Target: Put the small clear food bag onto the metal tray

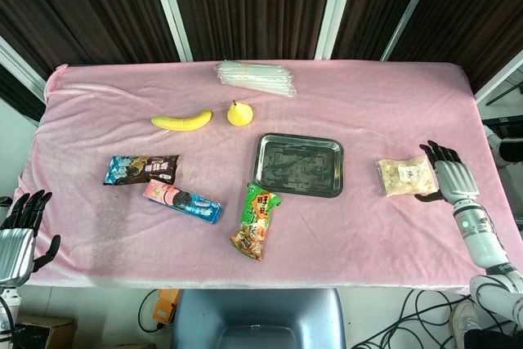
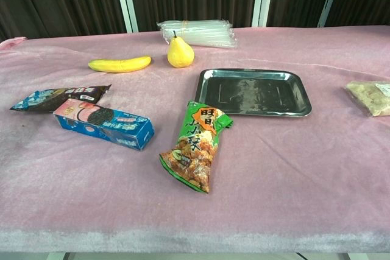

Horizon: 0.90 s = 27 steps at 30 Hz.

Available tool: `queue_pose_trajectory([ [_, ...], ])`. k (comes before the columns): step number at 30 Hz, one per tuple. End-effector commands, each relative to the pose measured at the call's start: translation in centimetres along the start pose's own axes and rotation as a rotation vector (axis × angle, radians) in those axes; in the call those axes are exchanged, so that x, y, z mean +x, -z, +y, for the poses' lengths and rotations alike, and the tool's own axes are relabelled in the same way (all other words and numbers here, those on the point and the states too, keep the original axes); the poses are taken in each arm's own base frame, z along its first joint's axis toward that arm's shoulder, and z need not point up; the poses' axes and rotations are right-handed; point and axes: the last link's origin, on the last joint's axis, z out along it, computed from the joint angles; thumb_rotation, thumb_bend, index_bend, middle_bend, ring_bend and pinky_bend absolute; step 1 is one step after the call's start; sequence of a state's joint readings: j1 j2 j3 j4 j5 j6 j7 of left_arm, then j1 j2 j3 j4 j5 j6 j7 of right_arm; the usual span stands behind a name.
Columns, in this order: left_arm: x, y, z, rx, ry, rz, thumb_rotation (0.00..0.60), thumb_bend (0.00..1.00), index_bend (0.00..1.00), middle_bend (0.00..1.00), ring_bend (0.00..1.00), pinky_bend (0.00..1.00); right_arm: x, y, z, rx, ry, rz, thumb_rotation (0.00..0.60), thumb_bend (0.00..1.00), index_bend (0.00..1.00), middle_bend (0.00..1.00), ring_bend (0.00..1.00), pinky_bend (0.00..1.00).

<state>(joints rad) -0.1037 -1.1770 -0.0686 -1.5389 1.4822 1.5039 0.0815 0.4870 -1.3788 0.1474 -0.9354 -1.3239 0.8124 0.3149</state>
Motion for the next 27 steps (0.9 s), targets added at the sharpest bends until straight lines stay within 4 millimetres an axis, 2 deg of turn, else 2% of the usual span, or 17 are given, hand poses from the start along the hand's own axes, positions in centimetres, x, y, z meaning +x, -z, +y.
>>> queue_pose_trajectory([
  [1, 0.0, 0.0, 0.0, 0.001, 0.000, 0.000, 0.600, 0.41, 0.09, 0.08, 0.05, 0.32, -0.2, -0.2, -0.1, 0.003, 0.003, -0.009, 0.600, 0.14, 0.00, 0.06, 0.00, 0.14],
  [16, 0.0, 0.0, 0.0, 0.005, 0.003, 0.000, 0.600, 0.41, 0.09, 0.08, 0.05, 0.32, -0.7, -0.7, 0.1, -0.011, 0.010, -0.028, 0.600, 0.14, 0.00, 0.06, 0.00, 0.14],
  [19, 0.0, -0.2, 0.0, 0.007, 0.003, -0.001, 0.600, 0.41, 0.09, 0.08, 0.05, 0.32, -1.4, -2.0, -0.7, -0.004, 0.046, -0.055, 0.600, 0.14, 0.01, 0.06, 0.00, 0.15],
  [27, 0.3, 0.0, -0.2, 0.016, 0.010, 0.013, 0.600, 0.41, 0.09, 0.08, 0.05, 0.33, -1.7, -4.1, -1.3, -0.017, 0.055, -0.063, 0.600, 0.14, 0.06, 0.06, 0.02, 0.17],
])
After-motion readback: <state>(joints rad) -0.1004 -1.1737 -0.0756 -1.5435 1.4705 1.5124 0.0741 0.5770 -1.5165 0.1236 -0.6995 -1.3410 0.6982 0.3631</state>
